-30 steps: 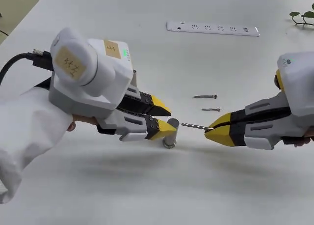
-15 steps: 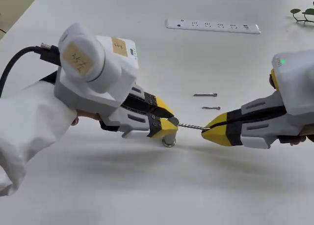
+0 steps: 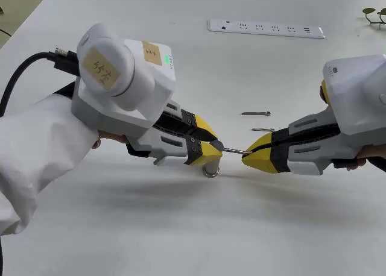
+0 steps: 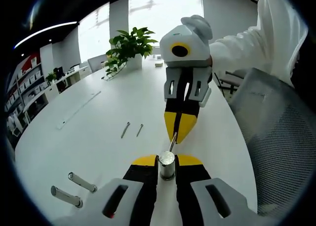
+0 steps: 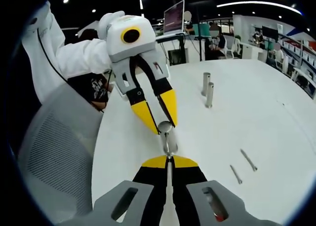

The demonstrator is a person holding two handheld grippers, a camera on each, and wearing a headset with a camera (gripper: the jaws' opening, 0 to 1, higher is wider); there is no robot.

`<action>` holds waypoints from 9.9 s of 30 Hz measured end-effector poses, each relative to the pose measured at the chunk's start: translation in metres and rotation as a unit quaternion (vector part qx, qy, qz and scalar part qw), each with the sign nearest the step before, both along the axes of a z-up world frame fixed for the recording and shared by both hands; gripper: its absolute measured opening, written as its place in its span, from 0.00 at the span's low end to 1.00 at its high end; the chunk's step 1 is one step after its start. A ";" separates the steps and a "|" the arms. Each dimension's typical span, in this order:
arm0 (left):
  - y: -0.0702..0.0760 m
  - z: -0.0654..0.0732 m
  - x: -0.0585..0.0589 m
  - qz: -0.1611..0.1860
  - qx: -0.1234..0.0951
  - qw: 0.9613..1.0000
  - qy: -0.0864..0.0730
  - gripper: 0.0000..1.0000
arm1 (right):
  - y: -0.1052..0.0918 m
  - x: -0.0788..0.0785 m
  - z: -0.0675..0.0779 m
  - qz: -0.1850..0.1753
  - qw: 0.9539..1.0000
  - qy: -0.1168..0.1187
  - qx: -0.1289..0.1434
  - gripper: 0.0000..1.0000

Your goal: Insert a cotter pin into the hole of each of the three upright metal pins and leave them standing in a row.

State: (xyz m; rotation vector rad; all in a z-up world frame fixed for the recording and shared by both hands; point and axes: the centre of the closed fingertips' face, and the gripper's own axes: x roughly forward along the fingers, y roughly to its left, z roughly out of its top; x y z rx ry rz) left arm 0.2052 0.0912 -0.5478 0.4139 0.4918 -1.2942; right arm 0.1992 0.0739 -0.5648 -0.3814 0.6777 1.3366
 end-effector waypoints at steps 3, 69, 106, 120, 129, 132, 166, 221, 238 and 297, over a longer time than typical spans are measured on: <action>0.000 0.000 0.000 0.001 0.000 1.000 0.001 0.10 | 0.005 0.001 -0.001 0.004 1.000 -0.002 0.001 0.00; 0.034 0.017 0.008 0.058 -0.042 0.997 -0.011 0.45 | 0.021 0.010 0.018 0.009 0.998 -0.053 0.011 0.18; 0.074 0.011 -0.019 0.190 -0.118 0.974 0.029 0.99 | 0.042 0.002 -0.011 -0.001 0.999 -0.041 0.027 0.11; 0.087 0.016 -0.014 0.222 -0.127 0.967 0.024 0.99 | 0.044 0.004 -0.010 0.007 0.998 -0.056 0.028 0.07; 0.093 0.012 -0.013 0.229 -0.121 0.965 0.030 0.99 | 0.051 0.028 0.001 0.012 0.997 -0.071 0.033 0.07; 0.095 0.010 -0.013 0.232 -0.121 0.965 0.032 0.99 | 0.055 0.036 0.002 0.018 0.996 -0.077 0.030 0.07; 0.097 0.004 -0.013 0.246 -0.126 0.960 0.048 0.99 | 0.074 0.041 -0.009 0.060 0.995 -0.078 0.024 0.08; 0.089 0.034 -0.042 0.263 -0.186 0.945 0.053 0.99 | -0.055 -0.012 0.053 -0.206 0.970 -0.060 0.118 0.91; 0.119 0.042 -0.020 0.290 -0.178 0.940 0.029 0.99 | -0.067 -0.016 0.041 -0.217 0.971 -0.063 0.082 0.98; 0.139 -0.007 0.154 0.310 -0.081 0.946 -0.039 0.17 | -0.084 -0.011 0.022 -0.252 0.965 -0.025 0.070 0.93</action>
